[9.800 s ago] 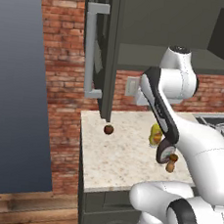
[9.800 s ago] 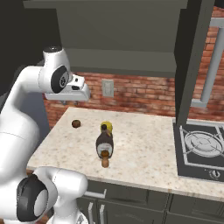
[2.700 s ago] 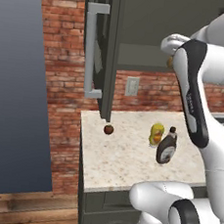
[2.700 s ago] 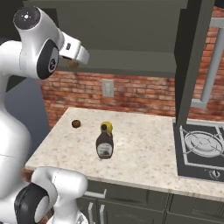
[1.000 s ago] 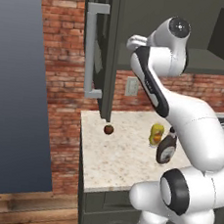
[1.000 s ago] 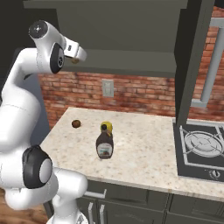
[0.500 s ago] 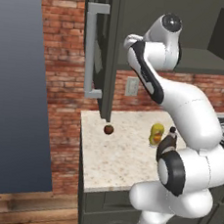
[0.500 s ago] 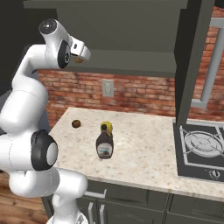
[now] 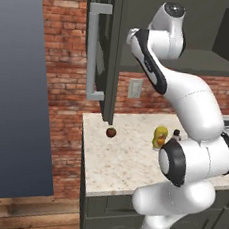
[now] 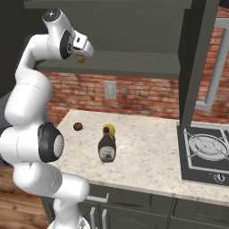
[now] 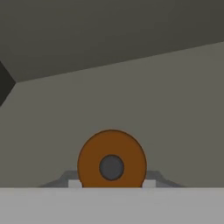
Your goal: There are various items on the counter. Only move the condiments/shakers into the cabinet.
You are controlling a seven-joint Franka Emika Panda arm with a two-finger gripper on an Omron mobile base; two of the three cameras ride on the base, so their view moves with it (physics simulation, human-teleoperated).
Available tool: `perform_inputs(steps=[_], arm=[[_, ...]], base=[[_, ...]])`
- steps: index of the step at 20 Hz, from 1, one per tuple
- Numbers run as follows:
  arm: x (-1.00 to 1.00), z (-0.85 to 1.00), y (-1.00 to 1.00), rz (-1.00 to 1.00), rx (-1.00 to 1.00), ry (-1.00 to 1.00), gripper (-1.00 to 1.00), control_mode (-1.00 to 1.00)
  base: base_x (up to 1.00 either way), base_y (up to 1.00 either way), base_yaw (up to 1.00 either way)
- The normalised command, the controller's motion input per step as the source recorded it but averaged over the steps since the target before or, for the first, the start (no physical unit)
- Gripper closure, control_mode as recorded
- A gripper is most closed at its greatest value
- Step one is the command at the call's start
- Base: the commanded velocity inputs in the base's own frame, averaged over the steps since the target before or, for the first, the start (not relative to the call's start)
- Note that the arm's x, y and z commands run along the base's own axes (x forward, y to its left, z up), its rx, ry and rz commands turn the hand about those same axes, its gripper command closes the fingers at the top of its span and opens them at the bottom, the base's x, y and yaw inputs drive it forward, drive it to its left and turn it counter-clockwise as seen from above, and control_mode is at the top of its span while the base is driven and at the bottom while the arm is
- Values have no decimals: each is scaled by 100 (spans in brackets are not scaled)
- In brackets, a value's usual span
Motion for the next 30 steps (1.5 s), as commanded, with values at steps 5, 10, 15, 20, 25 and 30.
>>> perform_inputs(steps=[5, 10, 15, 20, 25, 30], arm=[[5, -5, 0, 0, -3, 0, -100, -100], [18, -11, 0, 0, -5, 0, -100, -100], [22, -10, 0, 0, -4, 0, -100, -100], [26, -10, 0, 0, -4, 0, -100, -100], [0, -4, 0, 0, -3, -1, -100, -100], [23, -19, 0, 0, -10, -5, -100, -100]], base=[[0, 0, 0], [0, 0, 0], [0, 0, 0], [0, 0, 0], [0, 0, 0], [0, 0, 0]])
